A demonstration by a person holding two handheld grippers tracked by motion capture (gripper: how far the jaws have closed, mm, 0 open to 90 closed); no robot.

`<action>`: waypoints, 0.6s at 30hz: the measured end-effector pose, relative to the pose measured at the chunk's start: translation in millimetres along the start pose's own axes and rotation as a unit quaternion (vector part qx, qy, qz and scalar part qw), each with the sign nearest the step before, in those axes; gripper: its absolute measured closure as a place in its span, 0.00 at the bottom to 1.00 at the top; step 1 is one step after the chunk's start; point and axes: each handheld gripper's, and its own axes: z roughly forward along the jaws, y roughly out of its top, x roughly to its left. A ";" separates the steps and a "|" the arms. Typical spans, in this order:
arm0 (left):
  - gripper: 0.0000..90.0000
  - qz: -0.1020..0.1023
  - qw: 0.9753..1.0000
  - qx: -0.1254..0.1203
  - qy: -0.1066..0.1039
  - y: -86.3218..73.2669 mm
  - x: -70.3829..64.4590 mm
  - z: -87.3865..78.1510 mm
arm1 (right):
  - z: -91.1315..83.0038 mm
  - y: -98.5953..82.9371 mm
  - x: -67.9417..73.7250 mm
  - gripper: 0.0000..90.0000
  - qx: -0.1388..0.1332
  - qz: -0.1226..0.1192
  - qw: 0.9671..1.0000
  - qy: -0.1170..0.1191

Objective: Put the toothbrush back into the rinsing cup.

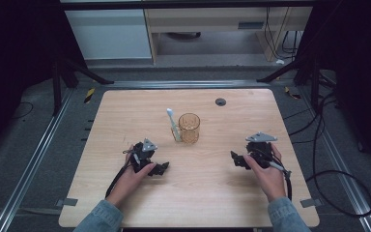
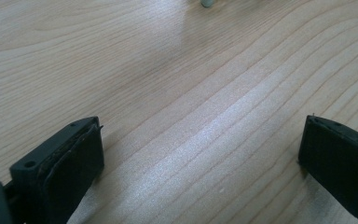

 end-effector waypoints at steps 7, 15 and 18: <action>0.00 0.000 1.000 0.000 0.000 0.0 -0.1 0.0 | -7.0 -40.0 -21.7 0.08 0.011 0.054 0.998 -0.013; 0.00 0.000 1.000 0.000 0.000 -0.1 -0.1 0.0 | 4.0 -57.7 -18.4 0.08 0.016 0.065 0.998 -0.014; 0.00 0.000 1.000 0.000 0.000 -0.1 -0.1 0.0 | 4.5 -57.5 -16.4 0.08 0.018 0.058 0.998 -0.018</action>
